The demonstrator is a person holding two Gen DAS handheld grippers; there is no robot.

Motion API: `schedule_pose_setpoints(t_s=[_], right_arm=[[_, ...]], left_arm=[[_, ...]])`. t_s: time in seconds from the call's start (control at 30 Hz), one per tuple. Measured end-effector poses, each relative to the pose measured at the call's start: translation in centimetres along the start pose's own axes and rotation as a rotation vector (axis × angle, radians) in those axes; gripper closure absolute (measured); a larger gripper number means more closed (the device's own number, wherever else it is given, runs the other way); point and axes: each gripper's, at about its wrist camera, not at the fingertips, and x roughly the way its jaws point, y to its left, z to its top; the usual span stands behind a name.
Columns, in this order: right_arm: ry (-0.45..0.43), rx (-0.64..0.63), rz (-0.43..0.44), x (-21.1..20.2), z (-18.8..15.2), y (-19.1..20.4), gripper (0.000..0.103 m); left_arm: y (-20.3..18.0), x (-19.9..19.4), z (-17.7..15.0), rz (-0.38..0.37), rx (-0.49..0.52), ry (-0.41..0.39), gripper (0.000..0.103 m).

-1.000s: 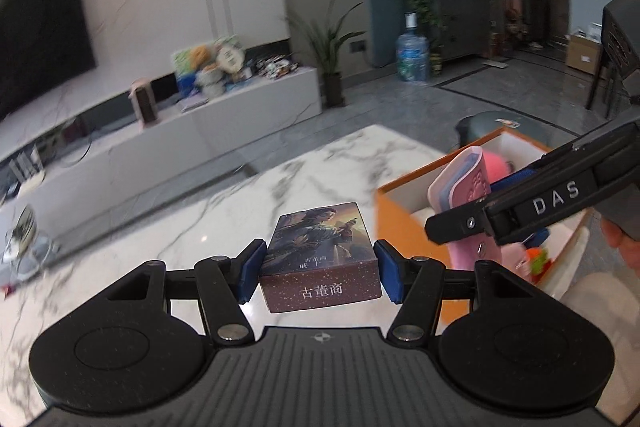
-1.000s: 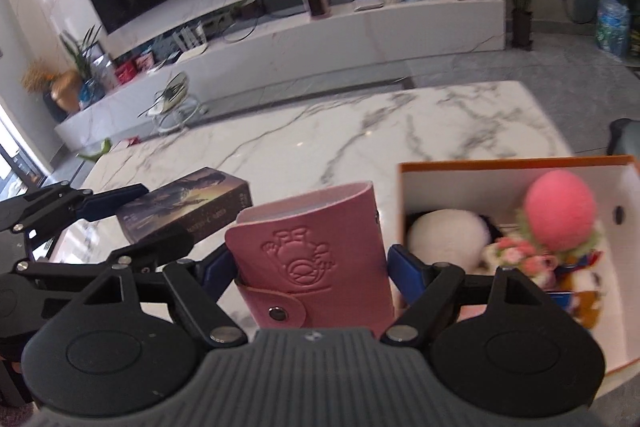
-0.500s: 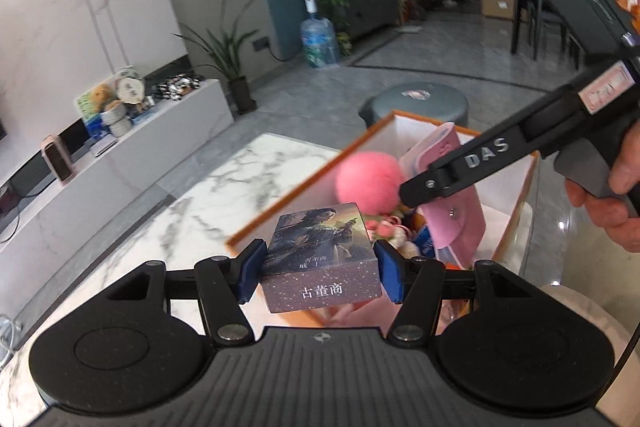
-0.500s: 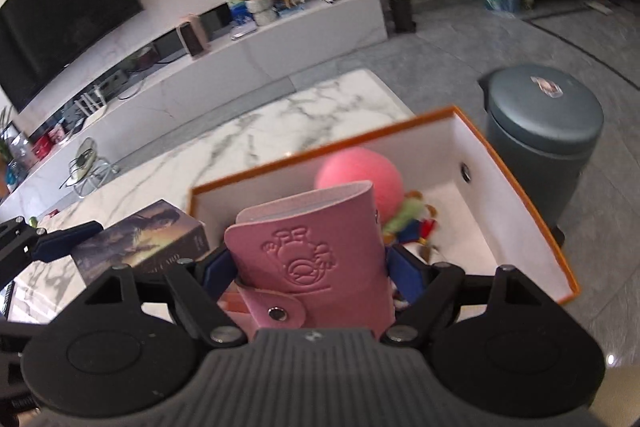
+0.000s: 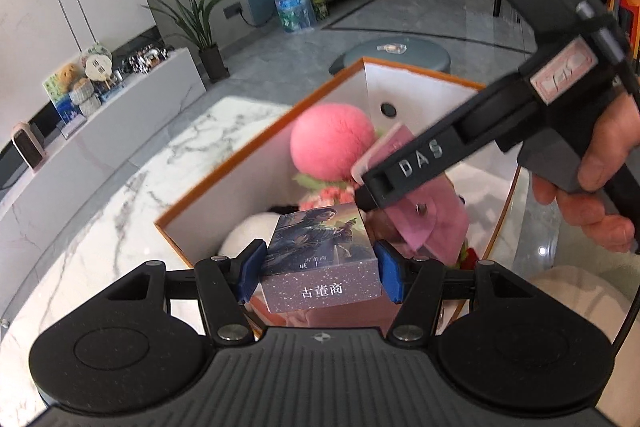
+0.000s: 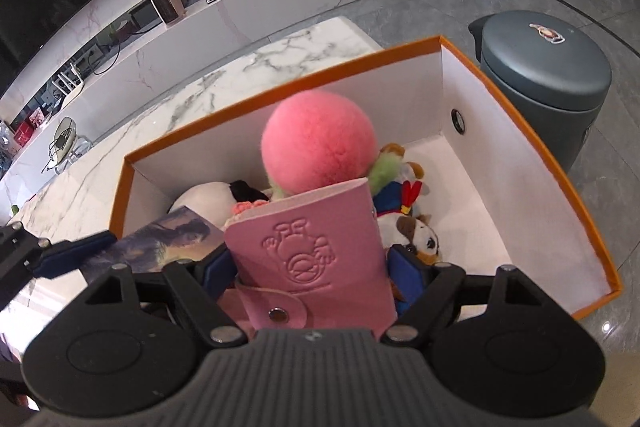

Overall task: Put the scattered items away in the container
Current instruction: 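Lower both tools into the box and open them to release deck and wallet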

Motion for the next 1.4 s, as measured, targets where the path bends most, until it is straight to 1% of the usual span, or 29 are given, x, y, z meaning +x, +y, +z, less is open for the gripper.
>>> schedule_pose_setpoints(t_s=[0.3,0.5,0.53,0.6,0.67,0.7,0.77,0.87,1.03,1.07,1.4], right_arm=[[0.007,0.003,-0.005,0.8,-0.2,0.6,0.019],[0.000,0.041,-0.007,1.0,-0.7,0.1,0.019],[-0.003,0.045,-0.009,0.9,-0.7,0.1,0.019],[-0.008,0.052,-0.016,0.7,-0.8,0.1,0.018],[-0.014,0.055,-0.019,0.3,-0.9,0.2,0.013],[-0.026,0.059,-0.018,0.0,-0.9,0.2,0.012],[-0.050,0.068,-0.021,-0.7,-1.0,0.2,0.006],[-0.066,0.068,-0.021,-1.8,-1.2,0.5,0.006],[-0.113,0.059,-0.031,-4.6,-1.5,1.1,0.005],[-0.128,0.060,-0.034,-5.3,-1.6,1.3,0.005],[-0.320,0.075,-0.051,-14.3,-2.7,3.1,0.003]], left_arm=[[-0.6,1.3,-1.1,-0.025,-0.007,0.058,0.034],[0.4,1.2,-1.4,-0.045,-0.059,0.072,0.034],[0.3,1.1,-1.4,-0.035,-0.049,0.068,0.033],[-0.2,0.6,-1.4,-0.003,-0.008,0.044,0.025],[-0.7,0.0,-1.4,0.020,0.022,0.016,0.022],[-0.9,-0.3,-1.4,0.027,0.027,0.006,0.021],[-1.1,-0.9,-1.2,0.039,0.024,-0.008,0.020],[-1.5,-2.2,-0.9,0.067,0.018,-0.036,0.020],[-1.7,-5.5,0.0,0.108,-0.020,-0.113,0.019],[-1.7,-6.2,0.2,0.115,-0.033,-0.129,0.017],[-2.1,-14.3,1.6,0.188,-0.145,-0.299,0.013]])
